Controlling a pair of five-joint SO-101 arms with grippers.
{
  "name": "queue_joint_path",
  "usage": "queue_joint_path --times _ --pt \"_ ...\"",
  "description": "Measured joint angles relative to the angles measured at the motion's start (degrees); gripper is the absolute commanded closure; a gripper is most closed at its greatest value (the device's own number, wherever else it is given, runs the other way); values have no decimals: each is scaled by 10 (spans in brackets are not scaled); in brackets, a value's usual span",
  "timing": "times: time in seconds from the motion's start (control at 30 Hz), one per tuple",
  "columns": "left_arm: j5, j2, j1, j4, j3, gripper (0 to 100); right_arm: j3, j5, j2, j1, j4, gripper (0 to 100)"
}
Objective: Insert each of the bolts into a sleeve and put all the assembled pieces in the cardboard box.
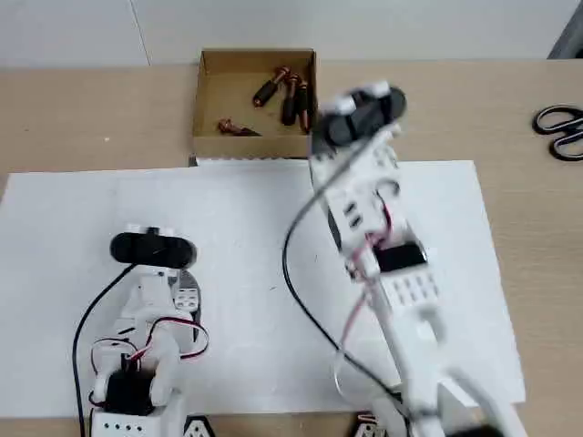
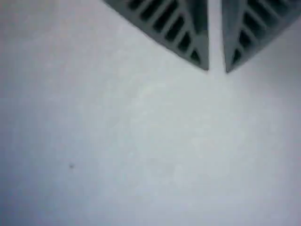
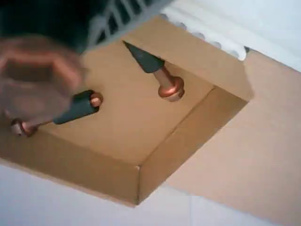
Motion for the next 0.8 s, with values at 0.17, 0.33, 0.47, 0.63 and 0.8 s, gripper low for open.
queue_joint_path --times 0.17,0.33,0.47,0.63,0.8 --pt "15 0 -7 0 0 994 -162 2 197 0 -15 995" --pt "15 0 -7 0 0 994 -353 5 395 0 -16 995" --pt "15 0 -7 0 0 994 -513 54 551 0 -16 995" --pt "15 0 -7 0 0 994 -694 84 723 0 -13 995" --pt "15 0 -7 0 0 994 -844 85 840 0 58 991"
